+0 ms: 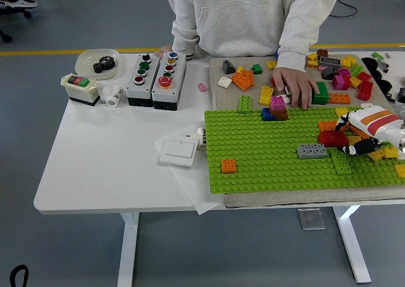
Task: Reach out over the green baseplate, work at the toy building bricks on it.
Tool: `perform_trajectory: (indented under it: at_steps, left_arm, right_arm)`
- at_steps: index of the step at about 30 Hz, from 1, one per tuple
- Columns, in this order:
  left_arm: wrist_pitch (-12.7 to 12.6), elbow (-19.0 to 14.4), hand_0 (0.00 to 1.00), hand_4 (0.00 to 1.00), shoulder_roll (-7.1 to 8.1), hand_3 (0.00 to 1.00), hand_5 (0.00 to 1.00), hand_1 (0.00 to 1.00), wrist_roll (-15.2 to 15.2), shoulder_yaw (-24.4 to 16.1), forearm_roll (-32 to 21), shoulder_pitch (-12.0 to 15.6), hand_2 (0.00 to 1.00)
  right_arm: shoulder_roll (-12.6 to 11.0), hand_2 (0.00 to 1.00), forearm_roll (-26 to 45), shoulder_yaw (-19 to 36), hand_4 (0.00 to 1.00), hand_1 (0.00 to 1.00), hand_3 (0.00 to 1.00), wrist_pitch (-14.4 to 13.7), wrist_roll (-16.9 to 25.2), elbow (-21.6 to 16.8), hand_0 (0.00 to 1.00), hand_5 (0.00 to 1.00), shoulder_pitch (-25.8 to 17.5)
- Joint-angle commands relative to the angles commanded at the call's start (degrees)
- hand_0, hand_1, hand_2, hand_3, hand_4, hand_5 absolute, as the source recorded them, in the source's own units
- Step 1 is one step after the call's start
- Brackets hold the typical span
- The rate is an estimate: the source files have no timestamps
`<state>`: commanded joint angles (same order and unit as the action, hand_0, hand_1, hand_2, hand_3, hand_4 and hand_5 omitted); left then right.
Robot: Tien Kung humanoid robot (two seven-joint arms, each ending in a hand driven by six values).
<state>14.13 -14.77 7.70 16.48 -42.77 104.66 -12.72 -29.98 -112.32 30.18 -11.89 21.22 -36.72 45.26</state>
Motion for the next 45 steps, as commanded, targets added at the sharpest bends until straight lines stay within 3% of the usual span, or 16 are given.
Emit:
perform_trajectory:
  at_steps: [32, 33, 38, 39, 44, 45]
  left_arm:
    - [0.31, -0.26, 0.780, 0.685, 0.00, 0.607, 0.596, 0.767, 0.15, 0.72, -0.61, -1.38, 0.768]
    - [0.29, -0.27, 0.783, 0.685, -0.01, 0.607, 0.596, 0.768, 0.15, 0.72, -0.61, -1.40, 0.768]
    - [0.23, -0.27, 0.783, 0.685, -0.05, 0.607, 0.596, 0.768, 0.13, 0.73, -0.65, -1.43, 0.768]
    - [0.22, -0.27, 0.783, 0.685, -0.05, 0.607, 0.596, 0.768, 0.13, 0.74, -0.66, -1.43, 0.769]
    - [0.24, -0.29, 0.783, 0.685, -0.04, 0.607, 0.596, 0.768, 0.15, 0.83, -0.77, -1.49, 0.769]
    - [0.26, -0.29, 0.783, 0.685, -0.04, 0.607, 0.595, 0.769, 0.15, 0.82, -0.75, -1.50, 0.770]
  right_arm:
    - [3.36, 0.691, 1.72, -3.39, 0.830, 0.641, 0.658, 0.91, 0.84, 4.84, 0.589, 0.459, 3.08]
    - [3.52, 0.654, 1.83, -3.48, 0.816, 0.612, 0.609, 1.00, 0.92, 5.08, 0.532, 0.460, 3.16]
    - [3.79, 0.654, 2.15, -3.92, 0.816, 0.612, 0.609, 1.32, 1.09, 5.72, 0.532, 0.460, 3.37]
    - [3.80, 0.603, 2.21, -3.95, 0.788, 0.559, 0.558, 1.34, 1.15, 5.76, 0.467, 0.487, 3.37]
    - [3.76, 0.603, 2.54, -4.13, 0.788, 0.559, 0.558, 1.46, 1.38, 5.98, 0.467, 0.487, 3.38]
    - [3.71, 0.570, 2.56, -4.16, 0.769, 0.507, 0.538, 1.43, 1.45, 5.94, 0.414, 0.498, 3.35]
